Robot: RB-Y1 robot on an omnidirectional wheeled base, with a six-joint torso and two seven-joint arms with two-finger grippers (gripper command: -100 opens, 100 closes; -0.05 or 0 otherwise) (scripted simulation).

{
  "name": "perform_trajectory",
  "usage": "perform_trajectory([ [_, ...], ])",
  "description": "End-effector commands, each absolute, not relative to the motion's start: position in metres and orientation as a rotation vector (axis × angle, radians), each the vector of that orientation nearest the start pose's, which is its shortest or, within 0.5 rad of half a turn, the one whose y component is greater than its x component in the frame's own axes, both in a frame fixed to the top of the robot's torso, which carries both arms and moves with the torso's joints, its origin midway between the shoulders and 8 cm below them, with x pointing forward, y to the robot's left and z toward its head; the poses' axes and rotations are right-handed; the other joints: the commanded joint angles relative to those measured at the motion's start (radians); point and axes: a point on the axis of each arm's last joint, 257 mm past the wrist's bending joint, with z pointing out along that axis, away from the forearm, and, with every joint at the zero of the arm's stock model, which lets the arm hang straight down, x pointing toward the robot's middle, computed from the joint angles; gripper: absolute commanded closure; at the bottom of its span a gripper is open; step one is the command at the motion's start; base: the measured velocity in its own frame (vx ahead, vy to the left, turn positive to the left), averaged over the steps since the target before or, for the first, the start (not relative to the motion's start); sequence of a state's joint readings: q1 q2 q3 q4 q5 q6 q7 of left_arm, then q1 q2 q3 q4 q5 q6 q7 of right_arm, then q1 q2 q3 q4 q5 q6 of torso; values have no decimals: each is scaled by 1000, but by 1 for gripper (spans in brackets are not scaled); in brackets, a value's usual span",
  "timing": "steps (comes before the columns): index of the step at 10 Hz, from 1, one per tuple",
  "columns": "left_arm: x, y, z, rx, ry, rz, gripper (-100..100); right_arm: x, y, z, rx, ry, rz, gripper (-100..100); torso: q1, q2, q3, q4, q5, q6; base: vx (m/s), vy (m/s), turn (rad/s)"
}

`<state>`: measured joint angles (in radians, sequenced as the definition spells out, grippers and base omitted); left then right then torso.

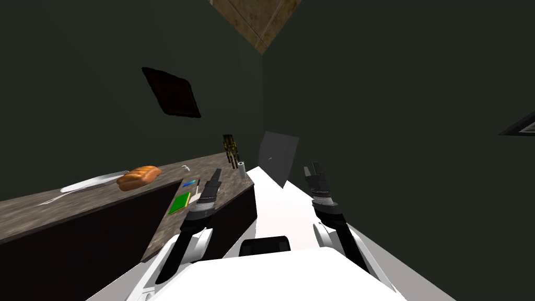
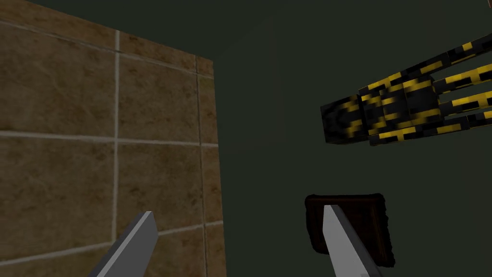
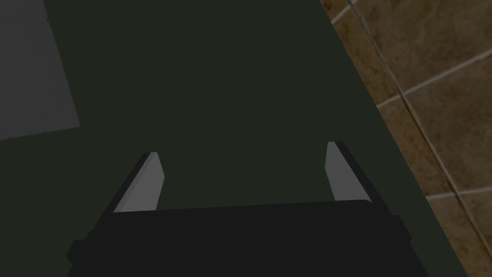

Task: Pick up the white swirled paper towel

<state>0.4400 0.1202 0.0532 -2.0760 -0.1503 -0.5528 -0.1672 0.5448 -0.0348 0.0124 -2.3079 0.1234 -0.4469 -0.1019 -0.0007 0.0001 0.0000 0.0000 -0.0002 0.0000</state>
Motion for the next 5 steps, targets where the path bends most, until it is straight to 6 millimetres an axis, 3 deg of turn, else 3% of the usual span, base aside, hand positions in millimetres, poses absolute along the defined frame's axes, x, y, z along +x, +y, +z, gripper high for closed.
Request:
perform_trajectory([
  [1, 382, 277, -52, -425, 926, -936, -100, 347, -264, 10, 654, 733, 1298, 0, 0, 0, 0, 0, 0, 0, 4, -14, -71],
  [5, 394, 286, -87, -353, 1025, -786, -100, 347, -264, 10, 654, 733, 1298, 0, 0, -1, 0, 0, 0, 0, 9, -12, -79],
])
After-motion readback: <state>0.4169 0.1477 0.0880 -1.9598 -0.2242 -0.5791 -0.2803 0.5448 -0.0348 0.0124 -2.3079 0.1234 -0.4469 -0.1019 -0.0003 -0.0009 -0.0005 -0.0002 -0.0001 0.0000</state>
